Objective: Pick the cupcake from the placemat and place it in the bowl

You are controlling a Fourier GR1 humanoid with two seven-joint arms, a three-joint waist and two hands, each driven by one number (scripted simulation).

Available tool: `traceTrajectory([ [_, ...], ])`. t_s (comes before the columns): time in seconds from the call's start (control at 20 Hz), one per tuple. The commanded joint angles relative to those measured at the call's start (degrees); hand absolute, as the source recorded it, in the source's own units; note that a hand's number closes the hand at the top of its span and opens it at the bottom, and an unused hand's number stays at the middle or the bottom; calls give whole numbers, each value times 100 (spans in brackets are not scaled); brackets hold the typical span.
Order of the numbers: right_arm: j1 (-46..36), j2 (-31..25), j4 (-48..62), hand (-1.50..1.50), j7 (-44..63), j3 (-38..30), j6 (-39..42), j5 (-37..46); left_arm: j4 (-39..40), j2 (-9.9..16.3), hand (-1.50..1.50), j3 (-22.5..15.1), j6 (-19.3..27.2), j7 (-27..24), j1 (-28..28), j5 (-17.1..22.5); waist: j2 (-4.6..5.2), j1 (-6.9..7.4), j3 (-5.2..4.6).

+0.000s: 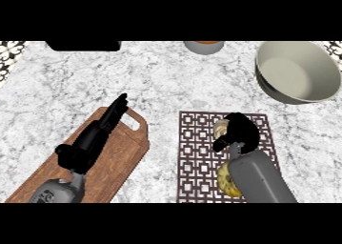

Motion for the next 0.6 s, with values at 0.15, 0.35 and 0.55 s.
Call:
traceTrajectory([
  [0.15,77,-10,100,150,57,-141,-188,544,97,-122,0,243,-326,-95,101,-104,1,-2,3],
  [0.35,-115,-39,295,150,-61,-340,-225,605,-158,-353,0,134,-85,34,158,-410,2,5,3],
  [0.55,-1562,-16,1458,150,-770,-488,53,437,195,-178,0,391,-469,-45,-67,-151,38,95,4],
])
